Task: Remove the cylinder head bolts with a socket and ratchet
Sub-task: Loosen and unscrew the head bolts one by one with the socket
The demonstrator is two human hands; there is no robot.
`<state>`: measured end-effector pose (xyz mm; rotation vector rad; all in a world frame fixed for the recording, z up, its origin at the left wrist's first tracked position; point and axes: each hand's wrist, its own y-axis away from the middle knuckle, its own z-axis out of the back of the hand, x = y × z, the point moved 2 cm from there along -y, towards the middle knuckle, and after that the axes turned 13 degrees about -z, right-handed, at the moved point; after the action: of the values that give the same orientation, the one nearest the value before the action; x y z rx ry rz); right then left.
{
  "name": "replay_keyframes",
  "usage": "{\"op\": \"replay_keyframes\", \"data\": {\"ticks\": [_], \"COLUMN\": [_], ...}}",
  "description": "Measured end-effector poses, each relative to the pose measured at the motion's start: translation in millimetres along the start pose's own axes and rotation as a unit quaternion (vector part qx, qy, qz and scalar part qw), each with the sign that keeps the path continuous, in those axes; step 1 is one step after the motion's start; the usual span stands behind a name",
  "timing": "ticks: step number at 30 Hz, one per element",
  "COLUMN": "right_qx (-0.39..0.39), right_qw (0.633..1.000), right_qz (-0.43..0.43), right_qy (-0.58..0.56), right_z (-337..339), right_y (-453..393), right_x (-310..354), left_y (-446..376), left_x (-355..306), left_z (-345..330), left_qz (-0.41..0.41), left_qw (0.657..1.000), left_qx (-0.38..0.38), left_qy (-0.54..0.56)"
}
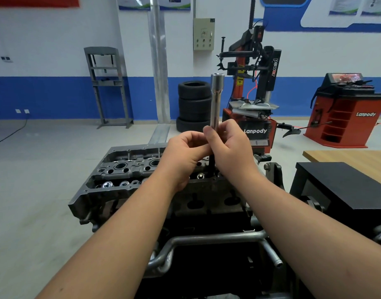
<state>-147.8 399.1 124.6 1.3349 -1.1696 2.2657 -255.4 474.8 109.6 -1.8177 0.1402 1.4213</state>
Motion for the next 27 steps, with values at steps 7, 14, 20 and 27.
{"op": "replay_keyframes", "data": {"ticks": [7,14,20,27], "right_qx": [0.017,0.015,0.016,0.031], "right_qw": [1.0,1.0,1.0,0.999], "right_qz": [0.011,0.003,-0.002,0.011], "right_qy": [0.0,-0.008,0.009,0.001], "right_z": [1.4,0.5,2.0,-0.9], "right_y": [0.2,1.1,-1.3,1.7], "right_x": [0.6,1.1,-1.4,1.4], "left_y": [-1.2,0.0,-0.9,-1.0], "left_x": [-0.3,0.8,-1.4,1.2], "left_z": [-2.8,0.1,-2.7,-0.4], "left_qz": [0.008,-0.009,-0.004,0.003], "left_qw": [1.0,1.0,1.0,1.0], "left_qx": [0.005,-0.011,0.015,-0.009], "left_qy": [0.0,-0.002,0.001,-0.003]}}
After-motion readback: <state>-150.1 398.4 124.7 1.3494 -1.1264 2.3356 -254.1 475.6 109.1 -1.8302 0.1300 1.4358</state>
